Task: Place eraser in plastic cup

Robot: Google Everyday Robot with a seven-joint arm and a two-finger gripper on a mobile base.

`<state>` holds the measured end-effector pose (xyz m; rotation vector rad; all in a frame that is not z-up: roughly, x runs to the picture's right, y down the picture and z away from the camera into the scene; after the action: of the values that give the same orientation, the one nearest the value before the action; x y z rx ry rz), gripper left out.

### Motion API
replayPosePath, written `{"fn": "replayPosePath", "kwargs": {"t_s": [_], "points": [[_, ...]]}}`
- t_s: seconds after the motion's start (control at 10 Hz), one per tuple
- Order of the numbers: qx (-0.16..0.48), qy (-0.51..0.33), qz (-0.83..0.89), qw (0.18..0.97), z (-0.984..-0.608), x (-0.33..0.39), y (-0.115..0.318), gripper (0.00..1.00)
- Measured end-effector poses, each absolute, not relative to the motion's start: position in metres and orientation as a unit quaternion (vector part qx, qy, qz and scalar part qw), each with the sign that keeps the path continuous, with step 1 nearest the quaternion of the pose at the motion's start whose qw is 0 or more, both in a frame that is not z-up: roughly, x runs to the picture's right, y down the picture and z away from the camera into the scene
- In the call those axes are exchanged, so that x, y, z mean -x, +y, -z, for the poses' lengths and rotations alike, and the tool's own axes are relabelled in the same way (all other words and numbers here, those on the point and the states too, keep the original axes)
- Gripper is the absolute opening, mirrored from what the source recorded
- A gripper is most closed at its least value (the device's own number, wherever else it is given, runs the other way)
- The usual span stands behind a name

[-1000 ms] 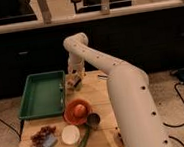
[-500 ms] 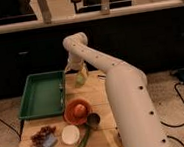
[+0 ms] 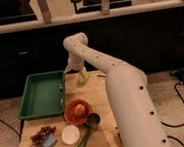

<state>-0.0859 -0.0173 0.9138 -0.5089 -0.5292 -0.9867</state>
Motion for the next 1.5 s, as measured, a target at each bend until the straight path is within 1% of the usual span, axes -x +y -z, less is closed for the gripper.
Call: {"fn": "replayPosePath", "kwargs": {"t_s": [0.8, 1.5], "points": [[0.22, -0.258, 0.461, 0.82, -0.9077, 0.0778, -0.0169, 0.8], [0.22, -0.259, 0.462, 0.819, -0.9073, 0.0806, -0.0165, 0.8]]}}
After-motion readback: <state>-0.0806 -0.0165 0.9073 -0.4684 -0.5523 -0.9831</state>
